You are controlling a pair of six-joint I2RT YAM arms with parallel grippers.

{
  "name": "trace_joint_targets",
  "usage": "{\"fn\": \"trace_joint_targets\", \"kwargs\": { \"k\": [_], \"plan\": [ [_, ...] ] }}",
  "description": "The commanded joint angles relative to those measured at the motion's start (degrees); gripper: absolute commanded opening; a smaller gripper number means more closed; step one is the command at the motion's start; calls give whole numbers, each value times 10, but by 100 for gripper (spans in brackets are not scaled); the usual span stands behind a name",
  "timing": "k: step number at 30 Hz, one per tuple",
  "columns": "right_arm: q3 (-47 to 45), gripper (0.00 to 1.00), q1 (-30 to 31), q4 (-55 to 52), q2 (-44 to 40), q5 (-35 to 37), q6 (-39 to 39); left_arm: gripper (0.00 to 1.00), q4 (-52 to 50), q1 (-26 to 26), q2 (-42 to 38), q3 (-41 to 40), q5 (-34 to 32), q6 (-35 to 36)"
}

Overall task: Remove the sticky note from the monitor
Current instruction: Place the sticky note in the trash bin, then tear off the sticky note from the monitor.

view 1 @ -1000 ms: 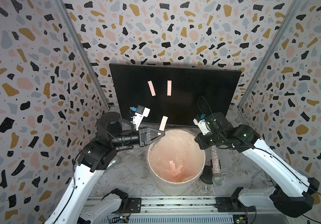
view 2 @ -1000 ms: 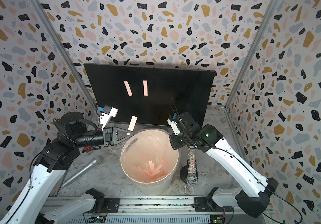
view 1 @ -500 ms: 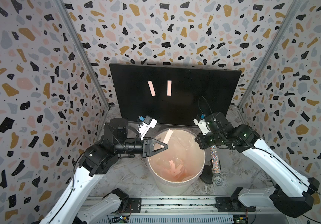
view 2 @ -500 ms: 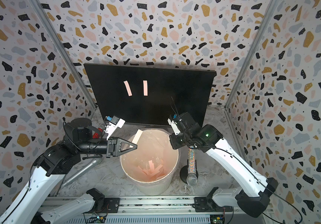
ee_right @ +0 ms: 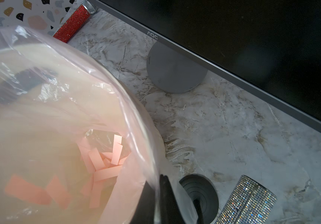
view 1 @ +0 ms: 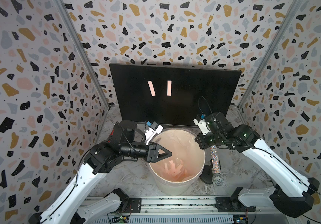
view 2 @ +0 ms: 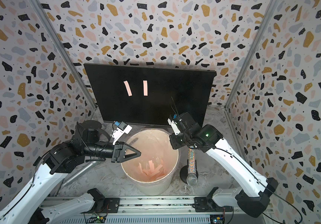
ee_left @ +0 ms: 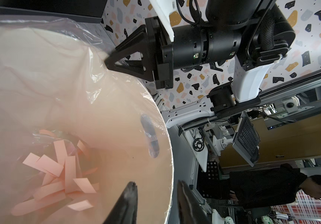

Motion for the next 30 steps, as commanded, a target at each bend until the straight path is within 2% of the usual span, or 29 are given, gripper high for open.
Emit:
{"fn": "trace_joint_targets", "kwargs": {
  "k": [1,8,12,21,24,30],
  "plan": [
    [12,3,-2,20,-16,3,14,40,4,-5,1,15,-8,14],
    [9,3,-1,21,-17,2,16,41,15,-5,-3,24,-35,15],
    [6,3,-1,20,-18,3,16,46,38,-5,0,25,-43,6],
    [4,3,-2,21,-18,5,15,70,121,-5,10,52,-98,0],
    [4,3,-2,21,-18,5,14,73,126,-4,27,77,-107,9],
    [2,3,-2,22,-19,3,15,89,119,11,63,126,-133,24]
  ]
}}
